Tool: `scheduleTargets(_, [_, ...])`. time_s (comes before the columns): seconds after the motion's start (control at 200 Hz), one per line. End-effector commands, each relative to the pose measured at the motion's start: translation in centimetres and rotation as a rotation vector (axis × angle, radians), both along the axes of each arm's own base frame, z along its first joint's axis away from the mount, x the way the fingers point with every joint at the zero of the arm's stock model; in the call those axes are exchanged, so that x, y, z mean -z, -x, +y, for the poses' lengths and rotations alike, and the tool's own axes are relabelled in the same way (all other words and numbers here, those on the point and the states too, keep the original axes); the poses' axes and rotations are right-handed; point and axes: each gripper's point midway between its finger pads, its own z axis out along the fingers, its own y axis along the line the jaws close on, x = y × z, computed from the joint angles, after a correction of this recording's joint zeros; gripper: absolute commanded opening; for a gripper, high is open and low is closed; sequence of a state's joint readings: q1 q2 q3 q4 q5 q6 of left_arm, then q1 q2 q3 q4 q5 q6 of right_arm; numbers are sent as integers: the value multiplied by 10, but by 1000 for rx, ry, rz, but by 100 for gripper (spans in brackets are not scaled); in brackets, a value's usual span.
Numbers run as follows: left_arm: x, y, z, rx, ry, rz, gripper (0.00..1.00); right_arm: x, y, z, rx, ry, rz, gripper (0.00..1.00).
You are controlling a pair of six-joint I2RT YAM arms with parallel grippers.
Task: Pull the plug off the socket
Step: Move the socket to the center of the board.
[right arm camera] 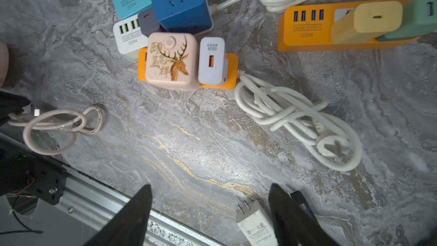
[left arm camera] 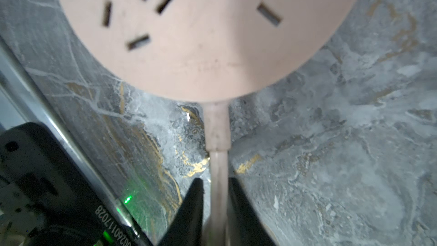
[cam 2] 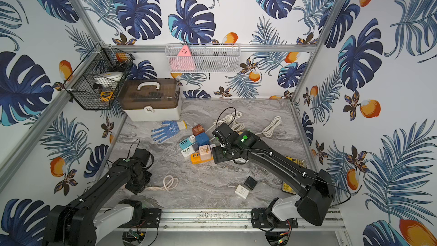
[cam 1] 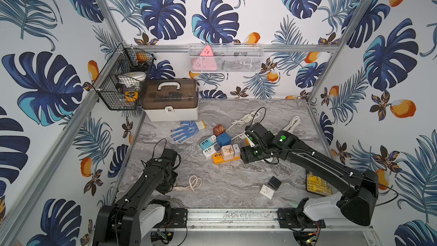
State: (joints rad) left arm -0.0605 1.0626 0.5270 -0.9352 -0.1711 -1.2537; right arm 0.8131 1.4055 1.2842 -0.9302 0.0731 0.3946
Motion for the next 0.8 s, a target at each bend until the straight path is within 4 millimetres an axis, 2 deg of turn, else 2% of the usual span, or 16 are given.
scheduleTargets(0.0, [-2, 0, -3, 14, 16, 5, 45, -5, -18, 7, -80, -42, -31, 79])
scheduleTargets(0.1, [-6, -3, -3, 17, 13, 3, 62, -7, -41, 5, -82, -100, -35, 79])
scheduleTargets(0.155, [-8, -5, -4, 19, 16, 0, 67, -9, -49, 9, -117, -138, -51, 80])
scheduleTargets(0.31, [-11, -9, -11, 20, 40, -2, 84, -9, -59, 21, -286, -165, -137, 85])
scheduleTargets(0.43, [-21, -12, -14, 22, 45, -9, 98, 9, -63, 26, -423, -105, -142, 86])
scheduleTargets(0.485, [-28, -15, -16, 21, 48, -20, 99, 21, -60, 32, -508, -94, -121, 86])
scheduleTargets(0.59, [-46, -24, -20, 24, 51, -64, 99, 39, -67, 33, -557, -35, -93, 89])
scheduleTargets(0.695, [-69, -36, -25, 42, 51, -110, 99, 43, -73, 32, -607, 17, -99, 92])
scheduleTargets(0.796, [-89, -51, -36, 87, 57, -166, 99, 51, -67, 21, -728, 99, -122, 97])
